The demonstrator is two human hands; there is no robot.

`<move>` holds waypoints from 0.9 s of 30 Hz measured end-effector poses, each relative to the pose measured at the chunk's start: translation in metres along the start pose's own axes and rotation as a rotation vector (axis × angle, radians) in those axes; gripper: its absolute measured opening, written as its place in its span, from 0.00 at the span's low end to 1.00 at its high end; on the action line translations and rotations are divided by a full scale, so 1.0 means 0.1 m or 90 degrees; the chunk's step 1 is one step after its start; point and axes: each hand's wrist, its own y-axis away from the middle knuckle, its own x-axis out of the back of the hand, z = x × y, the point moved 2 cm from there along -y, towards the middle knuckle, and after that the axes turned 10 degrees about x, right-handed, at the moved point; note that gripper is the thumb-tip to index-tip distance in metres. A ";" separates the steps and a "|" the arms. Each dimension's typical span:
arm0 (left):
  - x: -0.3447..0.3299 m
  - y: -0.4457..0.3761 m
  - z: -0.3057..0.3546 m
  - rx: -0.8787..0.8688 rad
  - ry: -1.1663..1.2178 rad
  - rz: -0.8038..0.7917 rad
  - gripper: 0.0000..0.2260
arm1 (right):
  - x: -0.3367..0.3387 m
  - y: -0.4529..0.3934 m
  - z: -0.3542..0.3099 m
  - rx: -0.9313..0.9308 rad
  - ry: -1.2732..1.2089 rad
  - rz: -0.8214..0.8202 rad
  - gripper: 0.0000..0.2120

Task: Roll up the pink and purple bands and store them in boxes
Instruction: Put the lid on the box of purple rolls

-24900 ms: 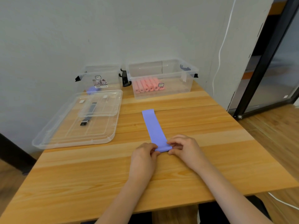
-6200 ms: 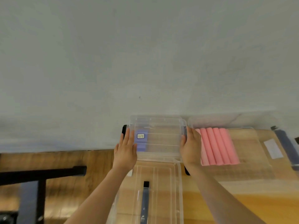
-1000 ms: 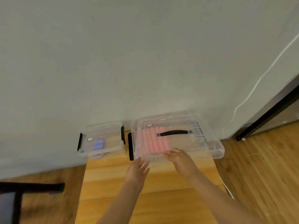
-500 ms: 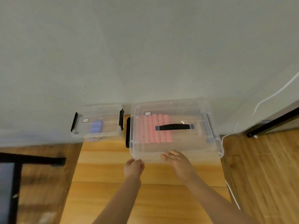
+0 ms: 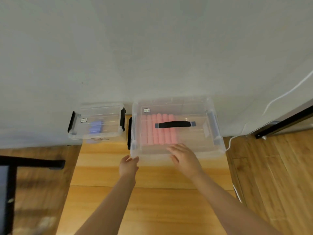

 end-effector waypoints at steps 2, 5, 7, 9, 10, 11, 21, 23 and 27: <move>-0.01 -0.10 0.04 0.039 0.007 -0.031 0.24 | 0.20 0.03 0.26 -0.097 0.075 0.114 0.16; -0.05 -0.24 0.11 0.059 -0.022 -0.071 0.17 | 0.45 0.10 0.72 -0.324 0.176 0.089 0.25; -0.10 -0.31 0.16 0.046 -0.039 -0.096 0.17 | 0.56 0.15 0.96 -0.428 0.155 0.056 0.31; -0.14 -0.38 0.22 0.009 -0.068 -0.086 0.18 | 0.64 0.22 1.16 -0.548 -0.013 0.113 0.35; -0.15 -0.41 0.26 -0.008 -0.080 -0.070 0.18 | 0.68 0.26 1.24 -0.618 -0.152 0.155 0.39; -0.16 -0.45 0.29 -0.019 -0.085 -0.053 0.20 | 0.69 0.30 1.33 -0.677 -0.296 0.188 0.41; -0.13 -0.41 0.35 0.087 0.002 -0.190 0.15 | 0.60 0.21 1.41 -0.693 -0.436 0.294 0.30; -0.15 -0.42 0.30 0.107 0.059 -0.283 0.18 | 0.59 0.23 1.37 -0.675 -0.324 0.332 0.26; -0.20 -0.47 0.26 0.083 0.102 -0.249 0.28 | 0.57 0.21 1.27 -0.631 -0.214 0.330 0.24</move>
